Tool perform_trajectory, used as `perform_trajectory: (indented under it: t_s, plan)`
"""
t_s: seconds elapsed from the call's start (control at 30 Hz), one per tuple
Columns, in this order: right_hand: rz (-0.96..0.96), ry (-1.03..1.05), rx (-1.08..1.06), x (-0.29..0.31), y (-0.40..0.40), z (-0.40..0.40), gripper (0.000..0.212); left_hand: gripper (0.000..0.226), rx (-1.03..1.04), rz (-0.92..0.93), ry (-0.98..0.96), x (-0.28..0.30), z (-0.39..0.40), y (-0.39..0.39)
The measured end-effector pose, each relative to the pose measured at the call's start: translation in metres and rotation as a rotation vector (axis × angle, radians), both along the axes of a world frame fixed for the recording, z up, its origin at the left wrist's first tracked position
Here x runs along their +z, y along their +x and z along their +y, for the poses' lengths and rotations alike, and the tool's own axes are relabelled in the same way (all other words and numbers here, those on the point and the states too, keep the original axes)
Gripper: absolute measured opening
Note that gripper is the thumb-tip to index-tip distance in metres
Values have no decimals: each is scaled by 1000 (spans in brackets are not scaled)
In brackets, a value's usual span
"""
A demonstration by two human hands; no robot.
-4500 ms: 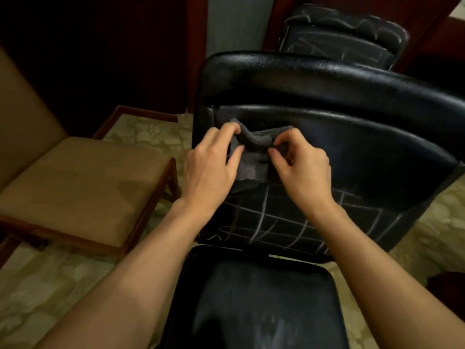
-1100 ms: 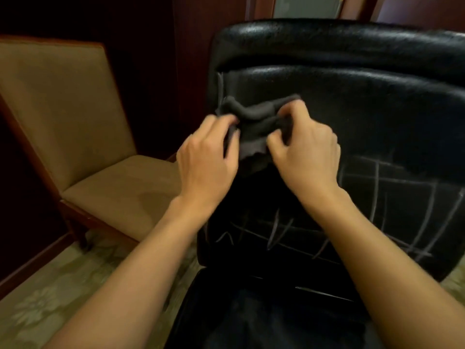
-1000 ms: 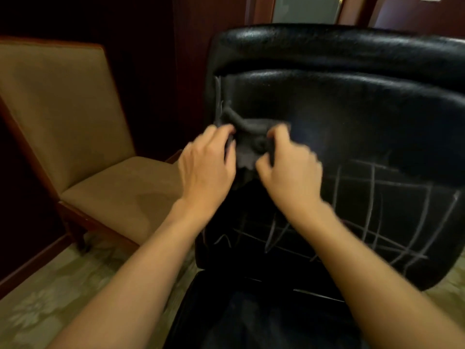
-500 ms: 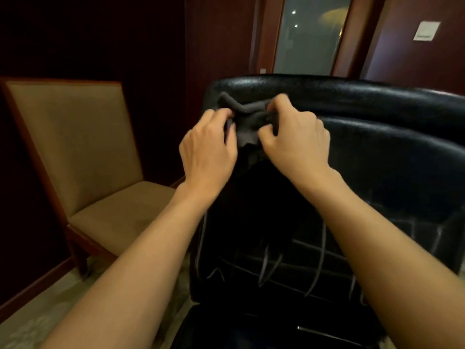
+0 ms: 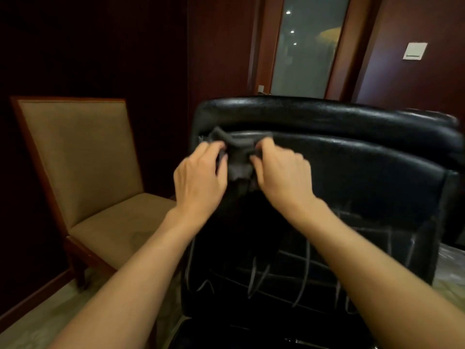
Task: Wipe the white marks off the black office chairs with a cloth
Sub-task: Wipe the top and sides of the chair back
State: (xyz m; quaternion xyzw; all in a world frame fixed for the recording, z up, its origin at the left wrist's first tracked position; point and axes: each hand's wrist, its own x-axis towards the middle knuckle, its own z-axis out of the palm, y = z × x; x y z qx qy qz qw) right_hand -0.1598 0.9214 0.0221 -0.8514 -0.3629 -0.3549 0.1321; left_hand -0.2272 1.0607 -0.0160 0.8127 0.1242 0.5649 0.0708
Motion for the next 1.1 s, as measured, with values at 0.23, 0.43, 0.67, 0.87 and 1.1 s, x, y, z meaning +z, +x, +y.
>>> perform_trajectory:
  t_s: [0.23,0.43,0.67,0.87,1.1]
  plan:
    - [28,32,-117,-11,31,-62,36,23,-84,83,131,-6,-46,37]
    - [271,-62,-65,-130,1,-96,28,27,-76,225,230,-131,-74,12]
    - [-43,266,-69,-27,25,-113,28,23,-185,-35,111,-13,-97,42]
    - [139,123,-182,-75,36,-124,38,31,-105,164,157,-56,-109,56]
    - [-73,181,-78,-137,24,-136,31,21,-171,171,78,-112,-119,26]
